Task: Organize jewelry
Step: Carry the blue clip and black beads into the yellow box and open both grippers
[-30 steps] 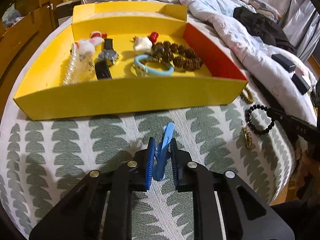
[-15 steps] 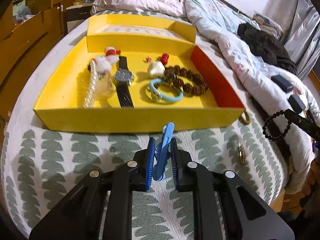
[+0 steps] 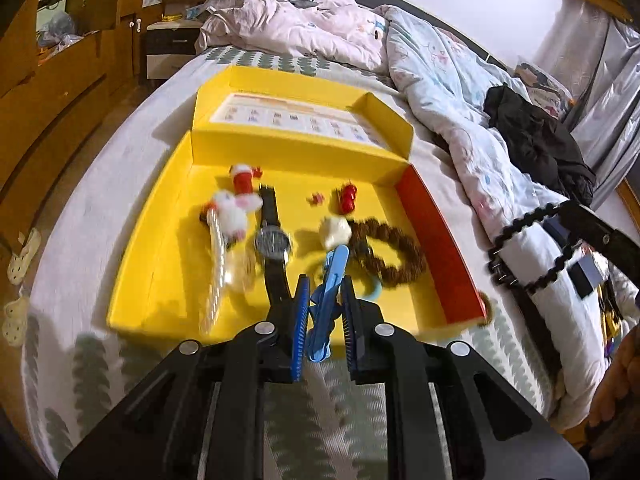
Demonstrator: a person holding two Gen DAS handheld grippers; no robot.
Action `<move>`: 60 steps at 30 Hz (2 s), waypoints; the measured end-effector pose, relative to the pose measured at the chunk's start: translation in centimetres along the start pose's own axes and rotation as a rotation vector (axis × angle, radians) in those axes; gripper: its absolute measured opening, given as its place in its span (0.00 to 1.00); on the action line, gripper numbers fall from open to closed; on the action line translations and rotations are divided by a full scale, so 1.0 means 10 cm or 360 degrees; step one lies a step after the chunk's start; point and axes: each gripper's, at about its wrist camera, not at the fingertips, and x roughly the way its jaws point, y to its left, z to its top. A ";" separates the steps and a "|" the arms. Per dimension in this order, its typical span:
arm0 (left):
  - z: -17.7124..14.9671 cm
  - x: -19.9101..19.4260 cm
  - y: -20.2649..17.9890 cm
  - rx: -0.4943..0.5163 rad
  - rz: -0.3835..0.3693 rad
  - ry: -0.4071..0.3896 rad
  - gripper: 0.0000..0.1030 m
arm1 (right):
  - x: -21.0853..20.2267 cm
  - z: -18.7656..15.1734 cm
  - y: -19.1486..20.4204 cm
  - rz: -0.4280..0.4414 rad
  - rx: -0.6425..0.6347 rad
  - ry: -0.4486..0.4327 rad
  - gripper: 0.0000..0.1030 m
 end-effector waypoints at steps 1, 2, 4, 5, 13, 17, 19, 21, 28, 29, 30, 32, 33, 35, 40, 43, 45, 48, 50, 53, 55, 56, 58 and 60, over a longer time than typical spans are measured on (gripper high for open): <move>0.07 0.05 0.03 -0.0010 0.0002 0.0007 0.16 | 0.11 0.06 0.05 0.0018 -0.0011 0.0018 0.10; 0.14 0.10 0.06 -0.0019 0.0010 0.0012 0.16 | 0.21 0.10 0.09 0.0033 -0.0015 0.0030 0.10; 0.26 0.19 0.13 -0.0033 0.0022 0.0027 0.16 | 0.42 0.18 0.13 0.0048 -0.0023 0.0062 0.10; 0.32 0.23 0.16 -0.0042 0.0032 0.0033 0.16 | 0.51 0.21 0.15 0.0051 -0.0027 0.0077 0.10; 0.73 0.76 0.32 -0.0076 0.0089 0.0155 0.16 | 1.29 0.29 0.08 0.0055 -0.0026 0.0214 0.10; 0.81 1.05 0.34 -0.0115 0.0091 0.0232 0.16 | 1.59 0.27 -0.06 0.0054 0.0015 0.0278 0.10; 0.81 1.20 0.35 -0.0141 0.0099 0.0275 0.16 | 1.71 0.27 -0.13 0.0050 0.0031 0.0302 0.10; 0.82 1.30 0.37 -0.0159 0.0110 0.0302 0.16 | 1.79 0.28 -0.16 0.0052 0.0039 0.0315 0.10; 0.78 1.52 0.44 -0.0191 0.0146 0.0410 0.16 | 2.00 0.25 -0.36 -0.0020 0.0096 0.0378 0.10; 0.78 1.54 0.44 -0.0189 0.0151 0.0418 0.16 | 2.02 0.23 -0.39 -0.0030 0.0103 0.0393 0.10; 0.77 1.56 0.44 -0.0185 0.0162 0.0427 0.16 | 2.06 0.20 -0.42 -0.0040 0.0115 0.0416 0.10; 0.76 1.57 0.45 -0.0199 0.0162 0.0427 0.16 | 2.08 0.17 -0.46 -0.0052 0.0125 0.0430 0.10; 0.76 1.56 0.45 -0.0202 0.0163 0.0428 0.16 | 2.09 0.15 -0.48 -0.0068 0.0128 0.0439 0.10; 0.75 1.55 0.44 -0.0201 0.0166 0.0435 0.16 | 2.10 0.13 -0.51 -0.0087 0.0132 0.0460 0.11; 0.76 1.48 0.44 -0.0179 0.0197 0.0395 0.34 | 2.02 0.12 -0.54 -0.0087 0.0117 0.0426 0.18; 0.80 1.41 0.43 -0.0191 0.0198 0.0358 0.41 | 1.89 0.14 -0.55 -0.0107 0.0109 0.0387 0.19; 0.81 1.33 0.43 -0.0198 0.0201 0.0330 0.42 | 1.73 0.15 -0.55 -0.0106 0.0107 0.0335 0.19; 0.81 1.14 0.40 -0.0197 0.0190 0.0273 0.42 | 1.42 0.17 -0.57 -0.0122 0.0099 0.0265 0.19; 0.79 0.99 0.35 -0.0184 0.0195 0.0224 0.45 | 1.20 0.16 -0.62 -0.0133 0.0113 0.0233 0.19; 0.65 0.66 0.23 -0.0155 0.0198 0.0106 0.50 | 0.84 0.11 -0.75 -0.0182 0.0168 0.0197 0.20; 0.55 0.50 0.12 -0.0143 0.0195 0.0046 0.52 | 0.62 0.05 -0.84 -0.0201 0.0205 0.0165 0.20; 0.49 0.42 0.03 -0.0130 0.0186 0.0041 0.52 | 0.50 0.00 -0.88 -0.0216 0.0216 0.0148 0.20; 0.39 0.31 -0.15 -0.0084 0.0145 0.0029 0.52 | 0.30 -0.13 -0.96 -0.0261 0.0235 0.0131 0.20; 0.25 0.18 -0.32 -0.0035 0.0142 -0.0003 0.52 | 0.14 -0.29 -1.07 -0.0292 0.0264 0.0138 0.20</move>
